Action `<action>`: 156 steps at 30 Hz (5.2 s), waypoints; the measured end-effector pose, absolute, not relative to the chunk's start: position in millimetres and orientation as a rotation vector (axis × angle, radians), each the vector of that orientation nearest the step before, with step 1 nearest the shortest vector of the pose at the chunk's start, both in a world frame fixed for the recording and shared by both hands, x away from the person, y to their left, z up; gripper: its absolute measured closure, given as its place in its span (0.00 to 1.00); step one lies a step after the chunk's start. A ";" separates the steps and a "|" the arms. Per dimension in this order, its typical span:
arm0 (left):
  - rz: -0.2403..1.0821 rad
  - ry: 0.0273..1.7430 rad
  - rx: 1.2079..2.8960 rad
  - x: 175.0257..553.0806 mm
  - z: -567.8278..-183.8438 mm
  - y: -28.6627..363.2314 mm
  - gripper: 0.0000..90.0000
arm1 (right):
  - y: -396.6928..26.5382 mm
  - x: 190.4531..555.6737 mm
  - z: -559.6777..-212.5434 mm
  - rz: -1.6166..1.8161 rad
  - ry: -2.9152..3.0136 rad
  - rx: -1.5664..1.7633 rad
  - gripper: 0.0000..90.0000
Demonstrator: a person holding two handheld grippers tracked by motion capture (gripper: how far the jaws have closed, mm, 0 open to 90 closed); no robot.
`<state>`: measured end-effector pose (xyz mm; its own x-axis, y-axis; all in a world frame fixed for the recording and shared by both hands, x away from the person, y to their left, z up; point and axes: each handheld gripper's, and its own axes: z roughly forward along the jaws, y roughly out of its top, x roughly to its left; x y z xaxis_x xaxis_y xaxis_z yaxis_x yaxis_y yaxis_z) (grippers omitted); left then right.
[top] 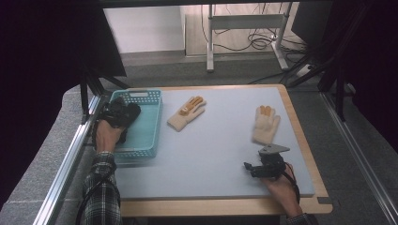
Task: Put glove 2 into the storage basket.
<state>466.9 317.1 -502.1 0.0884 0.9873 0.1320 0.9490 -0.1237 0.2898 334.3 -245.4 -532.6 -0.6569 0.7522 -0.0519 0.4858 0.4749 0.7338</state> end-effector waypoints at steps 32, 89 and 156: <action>0.494 1.545 2.015 415.1 -444.7 302.1 0.01 | -245.3 334.1 -532.6 0.997 2.360 1.039 0.22; 0.404 0.929 2.115 296.2 -520.5 127.9 0.00 | -244.7 334.6 -532.9 0.985 2.350 1.051 0.19; 0.367 1.022 2.170 292.3 -549.3 127.9 0.02 | -287.6 418.1 -483.6 0.992 2.174 1.160 0.50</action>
